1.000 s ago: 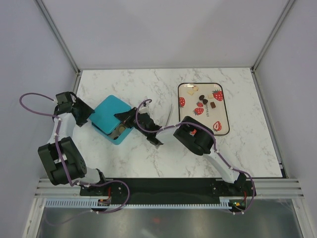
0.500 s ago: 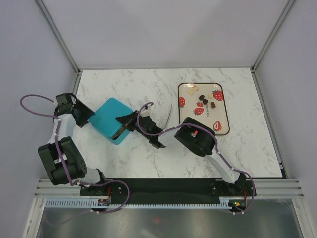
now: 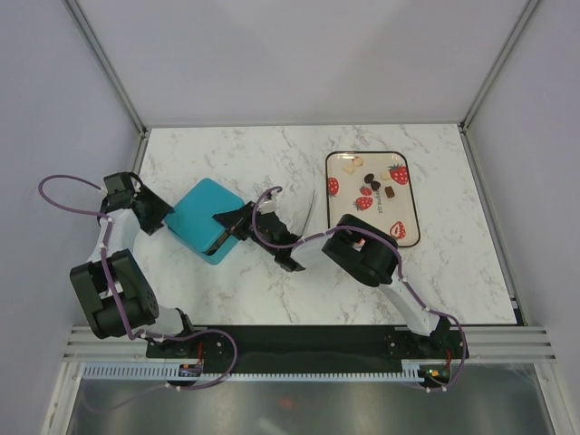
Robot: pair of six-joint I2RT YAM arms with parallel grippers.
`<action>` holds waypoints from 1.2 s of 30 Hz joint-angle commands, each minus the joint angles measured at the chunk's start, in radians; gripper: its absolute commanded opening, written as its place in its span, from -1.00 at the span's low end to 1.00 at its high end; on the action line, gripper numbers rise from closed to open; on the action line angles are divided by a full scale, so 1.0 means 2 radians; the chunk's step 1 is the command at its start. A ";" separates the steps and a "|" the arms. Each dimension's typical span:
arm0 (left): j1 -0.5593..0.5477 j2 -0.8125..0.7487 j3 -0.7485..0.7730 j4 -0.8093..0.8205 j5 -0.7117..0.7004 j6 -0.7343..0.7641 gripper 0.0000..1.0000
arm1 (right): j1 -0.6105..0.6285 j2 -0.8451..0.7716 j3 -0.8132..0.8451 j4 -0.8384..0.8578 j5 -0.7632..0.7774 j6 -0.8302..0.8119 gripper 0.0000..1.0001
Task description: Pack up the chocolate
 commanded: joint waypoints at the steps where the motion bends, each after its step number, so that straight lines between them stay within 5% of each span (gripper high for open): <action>1: 0.004 -0.009 0.001 0.017 0.003 0.003 0.17 | 0.003 -0.017 0.006 -0.005 0.003 -0.019 -1.00; 31: 0.004 0.003 0.005 0.015 0.019 -0.002 0.07 | 0.007 -0.025 -0.038 0.049 0.027 -0.025 -0.99; 36: 0.005 0.015 -0.003 0.020 0.028 -0.007 0.06 | 0.007 -0.026 -0.044 0.048 0.026 -0.023 -0.64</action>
